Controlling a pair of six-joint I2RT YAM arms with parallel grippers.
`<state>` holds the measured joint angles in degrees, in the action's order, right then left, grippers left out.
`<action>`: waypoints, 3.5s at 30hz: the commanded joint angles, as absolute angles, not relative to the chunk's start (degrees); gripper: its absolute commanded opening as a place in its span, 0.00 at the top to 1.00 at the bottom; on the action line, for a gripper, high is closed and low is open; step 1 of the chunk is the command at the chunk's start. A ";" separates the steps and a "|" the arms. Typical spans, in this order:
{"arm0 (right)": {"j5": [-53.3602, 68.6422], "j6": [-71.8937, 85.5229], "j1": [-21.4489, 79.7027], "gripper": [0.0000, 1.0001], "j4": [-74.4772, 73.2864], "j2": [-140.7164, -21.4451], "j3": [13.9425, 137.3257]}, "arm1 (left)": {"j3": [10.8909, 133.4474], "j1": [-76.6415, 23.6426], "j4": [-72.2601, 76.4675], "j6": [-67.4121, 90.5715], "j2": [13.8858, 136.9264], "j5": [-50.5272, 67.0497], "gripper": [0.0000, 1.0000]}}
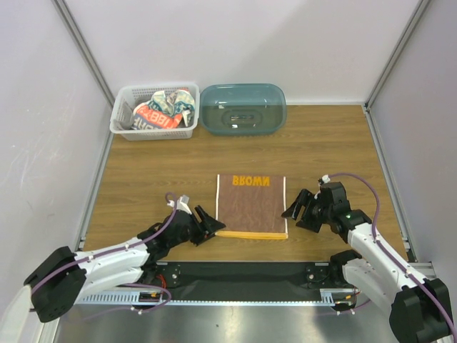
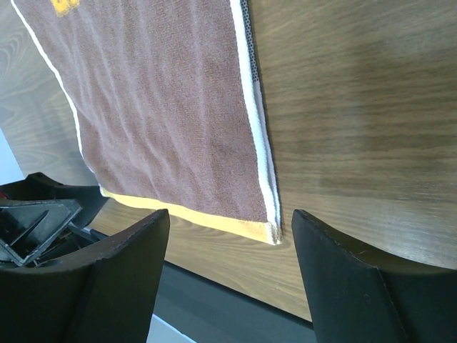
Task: Fold and stack the towels
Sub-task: Fold the towel
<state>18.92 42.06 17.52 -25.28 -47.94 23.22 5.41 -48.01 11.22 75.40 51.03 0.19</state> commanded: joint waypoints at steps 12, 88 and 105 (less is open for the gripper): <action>19.34 44.03 18.02 0.26 -22.50 -47.64 21.27 | 2.73 -48.78 13.36 74.80 51.85 -2.73 0.55; 12.57 53.00 26.02 0.98 -26.81 -50.89 18.45 | 10.80 -48.78 7.39 59.15 48.52 -6.06 1.00; 10.37 43.25 22.33 1.00 -28.13 -55.54 37.08 | 26.09 -46.33 -1.23 49.75 50.88 -11.87 1.00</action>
